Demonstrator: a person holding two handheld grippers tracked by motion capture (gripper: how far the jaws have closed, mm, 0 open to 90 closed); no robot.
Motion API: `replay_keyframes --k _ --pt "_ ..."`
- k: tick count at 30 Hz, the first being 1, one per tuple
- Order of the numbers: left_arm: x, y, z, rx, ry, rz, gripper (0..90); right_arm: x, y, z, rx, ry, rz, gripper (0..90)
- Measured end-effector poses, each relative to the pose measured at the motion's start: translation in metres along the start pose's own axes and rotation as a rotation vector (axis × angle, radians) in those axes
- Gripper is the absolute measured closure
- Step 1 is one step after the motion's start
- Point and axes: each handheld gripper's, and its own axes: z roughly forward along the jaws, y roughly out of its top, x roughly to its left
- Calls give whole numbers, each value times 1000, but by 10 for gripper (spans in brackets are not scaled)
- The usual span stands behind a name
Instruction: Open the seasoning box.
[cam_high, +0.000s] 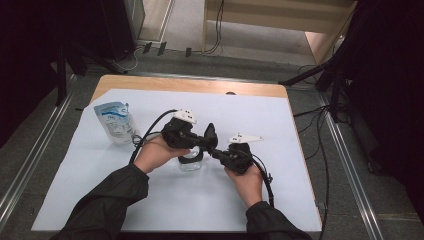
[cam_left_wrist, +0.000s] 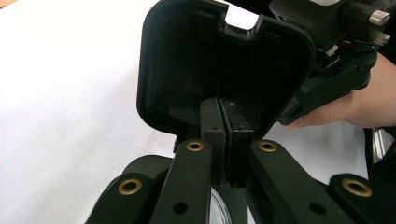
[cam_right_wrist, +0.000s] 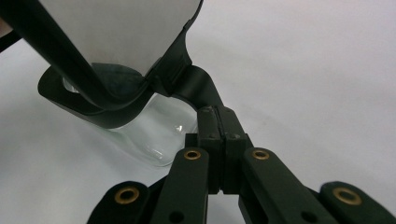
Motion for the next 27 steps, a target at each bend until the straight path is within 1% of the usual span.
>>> replay_keyframes --k 2,4,7,9,10,11,14,17,18,19,20,21,24,26,27 --pt "2 -2 -3 -4 -1 -11 882 0 0 0 0 -2 -5 900" --pt "2 -4 -4 -2 1 -13 862 0 0 1 5 -5 -8 900" --pt "1 -7 -9 -7 1 -13 809 -3 1 2 2 -7 -10 900" --pt "1 -9 -13 -8 7 -28 753 -5 1 2 -3 -7 -1 900" --pt "1 -9 -13 -8 7 -28 736 -5 1 2 -3 -7 -1 900" --pt "1 -11 -18 -13 22 -35 702 -9 2 3 -7 -10 6 900" --pt "0 -15 -25 -12 40 -46 646 -15 3 4 -15 -4 26 900" --pt "-1 -20 -29 -11 47 -57 604 -18 4 7 -15 -2 36 900" --pt "-1 -22 -31 -14 56 -61 587 -19 5 8 -4 0 38 900" --pt "-1 -23 -33 -16 57 -68 573 -19 6 10 5 -3 31 900" --pt "0 -25 -35 -19 58 -75 554 -19 8 11 1 -1 25 900" --pt "-1 -27 -37 -23 70 -83 543 -19 9 11 2 1 25 900" --pt "-1 -33 -44 -26 87 -91 517 -19 13 14 -7 8 19 900" --pt "-2 -38 -49 -20 102 -95 505 -21 15 17 4 12 23 900" --pt "-3 -40 -52 -24 109 -98 498 -21 16 18 11 10 16 900"
